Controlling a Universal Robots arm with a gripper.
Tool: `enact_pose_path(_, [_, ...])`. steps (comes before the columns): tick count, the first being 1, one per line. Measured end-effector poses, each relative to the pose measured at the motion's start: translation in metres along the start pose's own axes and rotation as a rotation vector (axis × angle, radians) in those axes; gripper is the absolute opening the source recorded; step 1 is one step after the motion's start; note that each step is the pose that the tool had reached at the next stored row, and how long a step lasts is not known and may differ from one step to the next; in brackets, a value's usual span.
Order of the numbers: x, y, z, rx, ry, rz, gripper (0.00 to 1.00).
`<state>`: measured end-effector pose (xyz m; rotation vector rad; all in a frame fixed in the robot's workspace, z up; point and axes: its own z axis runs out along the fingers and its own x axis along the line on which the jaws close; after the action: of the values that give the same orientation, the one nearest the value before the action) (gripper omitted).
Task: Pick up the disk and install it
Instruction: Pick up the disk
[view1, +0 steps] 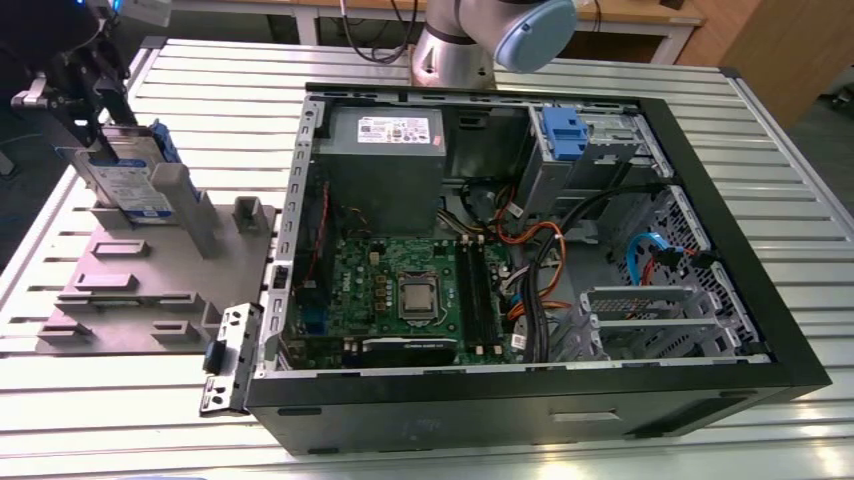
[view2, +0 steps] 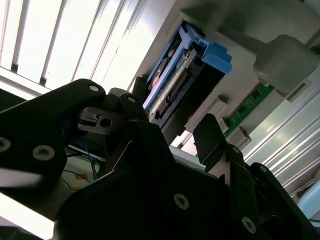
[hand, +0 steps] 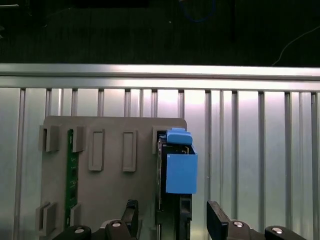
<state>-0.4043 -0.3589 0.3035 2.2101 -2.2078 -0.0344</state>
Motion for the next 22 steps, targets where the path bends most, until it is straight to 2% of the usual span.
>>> enact_pose_path(4, [0.0, 0.0, 0.0023, 0.0003, -0.0002, 0.0, 0.65])
enact_pose_path(16, [0.0, 0.0, 0.0024, 0.0002, -0.0001, 0.0, 0.63])
enact_pose_path(19, [0.0, -0.0001, 0.0025, 0.0002, -0.0001, 0.0, 0.44])
enact_pose_path(22, [0.0, -0.0001, 0.0025, 0.0002, -0.0001, 0.0, 0.44])
